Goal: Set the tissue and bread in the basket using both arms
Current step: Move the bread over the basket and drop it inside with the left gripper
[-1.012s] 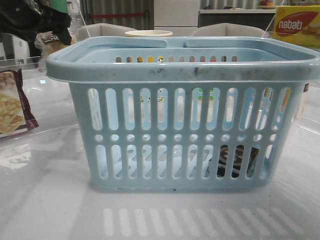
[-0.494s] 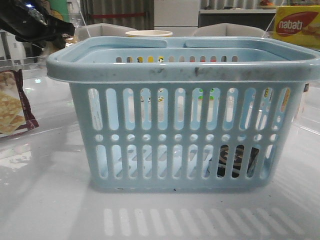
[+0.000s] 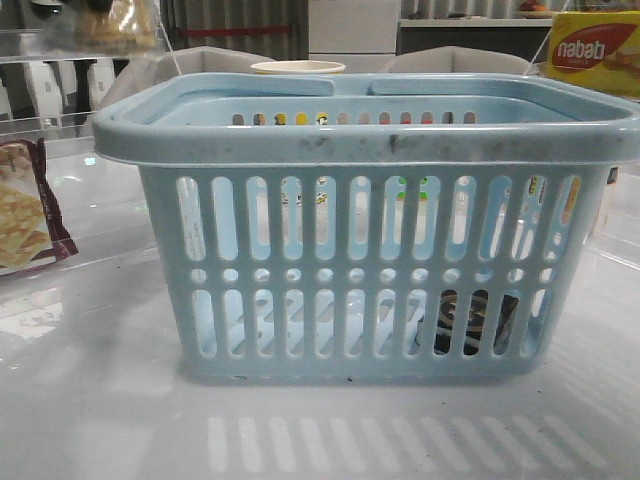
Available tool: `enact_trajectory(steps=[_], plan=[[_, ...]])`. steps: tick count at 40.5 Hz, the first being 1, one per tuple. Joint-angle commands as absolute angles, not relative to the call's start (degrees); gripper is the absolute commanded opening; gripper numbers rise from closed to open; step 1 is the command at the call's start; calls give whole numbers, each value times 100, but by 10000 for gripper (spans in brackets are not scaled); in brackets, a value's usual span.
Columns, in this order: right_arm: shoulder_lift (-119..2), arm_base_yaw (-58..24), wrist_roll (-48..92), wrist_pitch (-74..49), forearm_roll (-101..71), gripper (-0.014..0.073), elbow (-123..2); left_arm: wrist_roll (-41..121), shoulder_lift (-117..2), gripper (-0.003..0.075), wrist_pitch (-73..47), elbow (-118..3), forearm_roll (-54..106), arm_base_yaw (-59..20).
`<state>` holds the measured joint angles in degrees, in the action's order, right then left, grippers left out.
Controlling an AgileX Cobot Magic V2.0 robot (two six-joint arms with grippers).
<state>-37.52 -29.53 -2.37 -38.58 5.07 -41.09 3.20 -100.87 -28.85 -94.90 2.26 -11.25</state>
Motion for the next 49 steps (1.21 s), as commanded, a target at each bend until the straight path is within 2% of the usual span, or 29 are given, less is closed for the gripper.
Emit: enact_trajectory(steps=[1,8,17,26,36,38,39,42,46,49], plan=[[-3742,-2948,-208,-3458,629,568,-4262,510,-9270,91,-2945,-9709,263,-1351],[-3742,-2948,-208,-3458,629,568,-4262,786,-8580,91,-3561,-9709,263,-1903],[-3742,-2948,-208,-3458,629,568,-4262,930,-8350,91,-3761,-9317,274,-2834],[-3742,-2948,-208,-3458,629,568,-4262,930,-8350,91,-3041,-8362,274,-3504],[-3742,-2948,-208,-3458,629,568,-4262,930,-8350,95,-2733,-7503,567,-3671],[-3742,-2948,-208,-3458,629,568,-4262,930,-8350,126,-2733,-7452,567,-3671],[-3742,-2948,-208,-3458,629,568,-4262,930,-8350,166,-2733,-7425,567,-3671],[-3742,-2948,-208,-3458,629,568,-4262,930,-8350,337,-2733,-7397,580,-3671],[-3742,-2948,-208,-3458,629,568,-4262,930,-8350,517,-2733,-7397,607,-3671],[-3742,-2948,-208,-3458,629,568,-4262,930,-8317,545,-2757,-7397,607,-3671]])
